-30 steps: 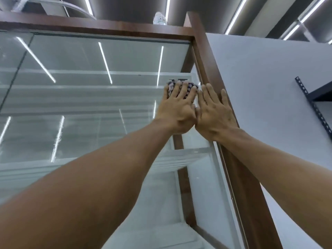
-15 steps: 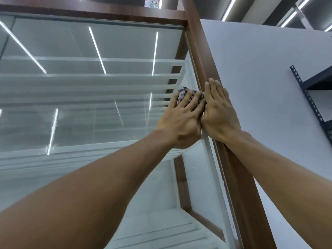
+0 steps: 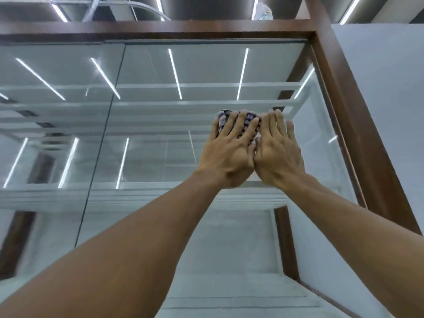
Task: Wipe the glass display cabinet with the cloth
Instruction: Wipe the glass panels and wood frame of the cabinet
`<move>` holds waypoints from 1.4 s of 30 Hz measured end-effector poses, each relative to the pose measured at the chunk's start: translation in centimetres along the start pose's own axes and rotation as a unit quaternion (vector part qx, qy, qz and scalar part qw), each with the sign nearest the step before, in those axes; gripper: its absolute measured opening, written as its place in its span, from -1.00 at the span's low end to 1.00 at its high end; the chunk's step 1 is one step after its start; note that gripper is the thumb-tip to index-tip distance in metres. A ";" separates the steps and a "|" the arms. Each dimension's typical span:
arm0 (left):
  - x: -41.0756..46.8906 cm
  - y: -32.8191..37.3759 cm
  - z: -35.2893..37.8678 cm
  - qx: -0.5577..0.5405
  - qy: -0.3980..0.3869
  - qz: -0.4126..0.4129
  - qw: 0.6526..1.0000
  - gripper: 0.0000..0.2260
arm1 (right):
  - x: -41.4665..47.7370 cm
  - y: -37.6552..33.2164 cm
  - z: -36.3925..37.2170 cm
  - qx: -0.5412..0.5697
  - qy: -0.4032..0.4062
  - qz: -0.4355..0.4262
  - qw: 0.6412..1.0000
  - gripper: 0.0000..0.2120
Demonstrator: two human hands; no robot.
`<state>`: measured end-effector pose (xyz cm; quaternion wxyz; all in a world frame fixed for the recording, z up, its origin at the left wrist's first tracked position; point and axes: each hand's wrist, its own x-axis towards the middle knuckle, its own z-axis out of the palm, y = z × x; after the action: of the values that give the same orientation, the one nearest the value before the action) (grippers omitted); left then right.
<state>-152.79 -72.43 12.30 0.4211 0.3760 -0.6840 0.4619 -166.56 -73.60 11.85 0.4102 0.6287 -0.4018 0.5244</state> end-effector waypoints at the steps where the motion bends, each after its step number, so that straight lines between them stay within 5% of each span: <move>1: -0.4 -1.3 -0.5 0.000 0.003 -0.011 1.000 -0.49 | 0.5 -1.5 0.3 0.002 -0.004 -0.006 1.000 -0.20; 13: -7.4 -16.7 -5.4 0.013 0.028 -0.122 0.992 -0.46 | 3.5 -17.0 4.9 -0.059 -0.064 -0.076 0.993 -0.33; 19: -11.8 -22.4 -7.2 -0.004 0.065 -0.223 0.973 -0.47 | 3.6 -18.3 5.4 -0.051 -0.055 -0.070 0.995 -0.36; 21: -14.3 -21.0 -6.6 -0.010 0.067 -0.230 0.971 -0.46 | 3.3 -17.9 5.6 -0.049 -0.052 -0.075 0.995 -0.35; 26: -13.6 -16.6 -5.0 0.010 0.017 -0.103 0.994 -0.44 | 2.7 -17.6 5.4 -0.035 -0.049 -0.079 0.995 -0.32; 30: -7.4 -15.0 -5.3 -0.014 0.033 -0.200 0.979 -0.46 | 1.5 -15.3 4.6 -0.036 -0.044 -0.085 0.995 -0.35; 35: -7.9 -8.1 -2.3 -0.025 0.008 -0.074 0.997 -0.46 | -0.3 -8.2 2.3 -0.049 -0.044 -0.036 0.997 -0.35; 39: -4.0 -5.7 -2.1 -0.024 0.024 -0.134 0.990 -0.46 | -1.4 -3.5 1.0 -0.045 -0.037 -0.004 0.998 -0.36; 42: -3.5 -0.7 -0.1 -0.009 -0.008 -0.027 1.000 -0.46 | -2.2 -0.8 0.4 -0.045 -0.023 0.005 0.999 -0.37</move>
<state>-150.87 -72.11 9.32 0.4312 0.3944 -0.6814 0.4408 -165.98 -73.56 9.58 0.4263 0.6194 -0.4378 0.4929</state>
